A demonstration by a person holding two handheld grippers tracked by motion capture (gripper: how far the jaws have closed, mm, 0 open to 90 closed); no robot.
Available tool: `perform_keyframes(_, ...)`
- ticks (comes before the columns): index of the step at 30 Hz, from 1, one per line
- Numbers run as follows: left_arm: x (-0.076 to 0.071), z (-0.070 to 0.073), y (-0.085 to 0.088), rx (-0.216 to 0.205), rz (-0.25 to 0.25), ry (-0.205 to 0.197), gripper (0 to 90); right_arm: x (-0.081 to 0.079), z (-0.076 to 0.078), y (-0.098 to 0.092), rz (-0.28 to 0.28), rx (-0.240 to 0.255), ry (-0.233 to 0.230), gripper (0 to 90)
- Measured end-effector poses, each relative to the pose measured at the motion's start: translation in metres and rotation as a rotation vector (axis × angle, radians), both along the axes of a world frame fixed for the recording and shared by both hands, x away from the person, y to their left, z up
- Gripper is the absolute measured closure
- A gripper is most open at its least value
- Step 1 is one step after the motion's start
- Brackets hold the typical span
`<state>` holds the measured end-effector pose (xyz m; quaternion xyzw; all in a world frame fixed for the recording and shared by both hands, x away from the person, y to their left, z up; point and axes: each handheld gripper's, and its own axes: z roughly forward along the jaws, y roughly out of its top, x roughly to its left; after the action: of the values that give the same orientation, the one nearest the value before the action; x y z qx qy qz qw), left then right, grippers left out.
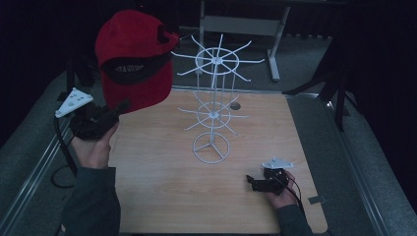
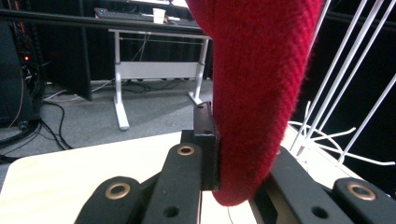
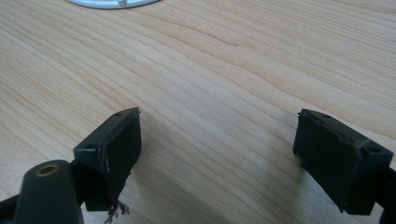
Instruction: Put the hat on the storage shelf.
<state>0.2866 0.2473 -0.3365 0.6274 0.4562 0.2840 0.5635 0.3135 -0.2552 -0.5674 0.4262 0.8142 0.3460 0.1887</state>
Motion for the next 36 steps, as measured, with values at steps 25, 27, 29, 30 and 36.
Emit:
perform_keyframes(25, -0.010, -0.005, -0.003, -0.006, -0.028, -0.010, 86.0, 0.000, 0.000, 0.000, -0.001, 0.001, 0.000, 15.1)
perform_keyframes(27, -0.011, -0.007, -0.003, -0.011, -0.029, -0.011, 85.9, 0.000, 0.000, 0.000, -0.001, 0.001, 0.000, 15.1)
perform_keyframes(29, -0.012, -0.009, -0.003, -0.016, -0.030, -0.011, 86.0, 0.000, 0.000, 0.000, 0.000, 0.000, 0.000, 15.1)
perform_keyframes(30, -0.013, -0.010, -0.003, -0.017, -0.032, -0.011, 85.9, 0.000, 0.000, 0.000, -0.001, 0.000, 0.000, 15.1)
perform_keyframes(36, -0.015, -0.017, -0.004, -0.019, -0.043, -0.020, 85.9, 0.000, 0.000, 0.000, -0.001, 0.001, 0.000, 15.1)
